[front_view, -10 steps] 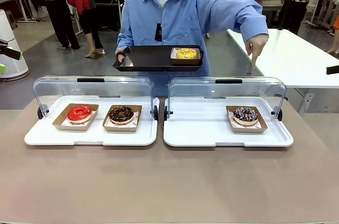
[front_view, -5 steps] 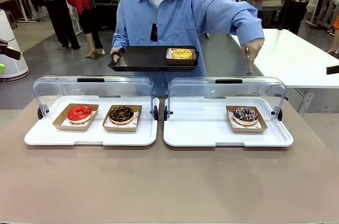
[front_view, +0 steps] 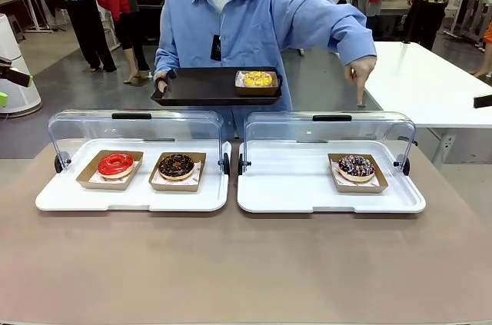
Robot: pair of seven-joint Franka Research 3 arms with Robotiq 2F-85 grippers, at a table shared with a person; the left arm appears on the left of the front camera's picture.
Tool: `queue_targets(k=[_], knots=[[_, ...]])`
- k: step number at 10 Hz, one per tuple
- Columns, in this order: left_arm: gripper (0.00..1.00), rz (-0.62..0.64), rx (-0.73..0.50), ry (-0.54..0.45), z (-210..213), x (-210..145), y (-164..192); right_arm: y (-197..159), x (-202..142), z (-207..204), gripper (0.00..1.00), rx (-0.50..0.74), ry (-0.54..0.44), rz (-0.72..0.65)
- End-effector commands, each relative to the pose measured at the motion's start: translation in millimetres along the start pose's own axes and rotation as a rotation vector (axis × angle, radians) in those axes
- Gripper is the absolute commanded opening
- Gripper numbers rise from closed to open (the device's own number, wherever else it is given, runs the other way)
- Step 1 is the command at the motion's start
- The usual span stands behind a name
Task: Provide the desired donut to the person.
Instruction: Pick up and lift the Paper togo box containing the Donut pointed at by the person.
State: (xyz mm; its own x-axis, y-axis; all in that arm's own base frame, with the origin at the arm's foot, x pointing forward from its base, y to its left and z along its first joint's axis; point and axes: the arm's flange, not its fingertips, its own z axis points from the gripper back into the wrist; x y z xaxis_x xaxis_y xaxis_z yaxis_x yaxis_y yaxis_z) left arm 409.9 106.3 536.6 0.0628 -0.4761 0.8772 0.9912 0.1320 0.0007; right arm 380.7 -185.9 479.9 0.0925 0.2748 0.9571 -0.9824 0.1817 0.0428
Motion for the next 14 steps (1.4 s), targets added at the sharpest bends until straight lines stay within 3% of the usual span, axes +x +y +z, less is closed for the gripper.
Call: queue_targets(k=[1, 2, 4, 5, 8, 11, 14], knots=[[1.0, -0.003, -0.003, -0.004, 1, 1, -1, 0, 0, 0, 1.0, 0.0, 0.0, 0.0], [1.0, -0.003, -0.003, -0.004, 1, 1, -1, -3, 7, -9, 1.0, -0.041, 0.099, -0.009], [1.0, -0.003, -0.003, -0.004, 1, 1, -1, -15, 29, -41, 1.0, -0.024, 0.441, -0.043], [1.0, -0.003, -0.003, -0.004, 1, 1, -1, -18, 44, -61, 1.0, 0.006, 0.565, -0.051], [1.0, -0.003, -0.003, -0.004, 1, 1, -1, -20, 85, -145, 1.0, 0.064, 0.974, 0.015], [1.0, -0.003, -0.003, -0.004, 1, 1, -1, -27, 87, -220, 1.0, 0.164, 1.133, -0.023], [1.0, -0.003, -0.003, -0.004, 1, 1, -1, -29, 79, -244, 1.0, 0.17, 1.15, -0.011]])
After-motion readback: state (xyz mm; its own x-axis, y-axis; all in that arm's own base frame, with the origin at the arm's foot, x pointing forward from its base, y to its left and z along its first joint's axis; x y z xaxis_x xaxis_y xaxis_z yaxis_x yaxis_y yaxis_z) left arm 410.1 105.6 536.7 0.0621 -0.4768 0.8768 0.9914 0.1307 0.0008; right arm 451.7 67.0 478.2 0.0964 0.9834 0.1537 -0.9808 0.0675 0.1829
